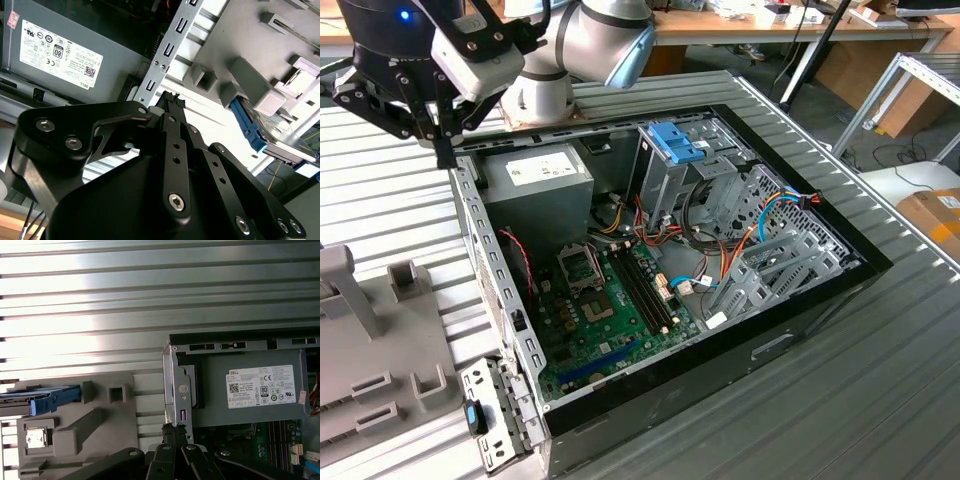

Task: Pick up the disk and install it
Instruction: 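Reach for the disk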

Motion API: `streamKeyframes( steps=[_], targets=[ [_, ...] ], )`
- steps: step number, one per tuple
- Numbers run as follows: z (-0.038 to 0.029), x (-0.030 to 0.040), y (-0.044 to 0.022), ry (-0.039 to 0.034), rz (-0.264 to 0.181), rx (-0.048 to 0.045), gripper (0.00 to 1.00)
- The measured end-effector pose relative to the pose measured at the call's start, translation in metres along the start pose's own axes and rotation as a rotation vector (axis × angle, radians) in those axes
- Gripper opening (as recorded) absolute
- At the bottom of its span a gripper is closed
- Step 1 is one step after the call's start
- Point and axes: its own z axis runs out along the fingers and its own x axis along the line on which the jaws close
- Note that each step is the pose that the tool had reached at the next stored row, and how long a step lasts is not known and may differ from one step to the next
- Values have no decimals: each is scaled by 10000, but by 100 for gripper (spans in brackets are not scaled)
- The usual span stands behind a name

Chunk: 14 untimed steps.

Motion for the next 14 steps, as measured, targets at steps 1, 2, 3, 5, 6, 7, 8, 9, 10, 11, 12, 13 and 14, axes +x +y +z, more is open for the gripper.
streamKeyframes(
  steps=[1, 2, 3, 5, 6, 7, 8, 9, 10, 11, 12, 13, 14],
  targets=[
    [0, 1, 0, 0, 0, 0, 11],
    [0, 1, 0, 0, 0, 0, 11],
    [-1, 1, 0, 1, 1, 1, 11],
    [0, 2, 0, 1, 0, 0, 11],
    [0, 2, 0, 1, 1, 1, 11],
    [0, 3, 0, 0, 1, 0, 11],
    [-1, 3, 0, 1, 1, 1, 11],
    [0, 5, 0, 0, 0, 0, 11],
    [0, 6, 0, 1, 1, 0, 11],
    [0, 6, 0, 0, 1, 1, 11],
    [0, 7, -1, 0, 1, 1, 11],
    [0, 10, -1, 0, 1, 0, 11],
    [-1, 21, -2, 1, 2, 0, 11]
  ],
)
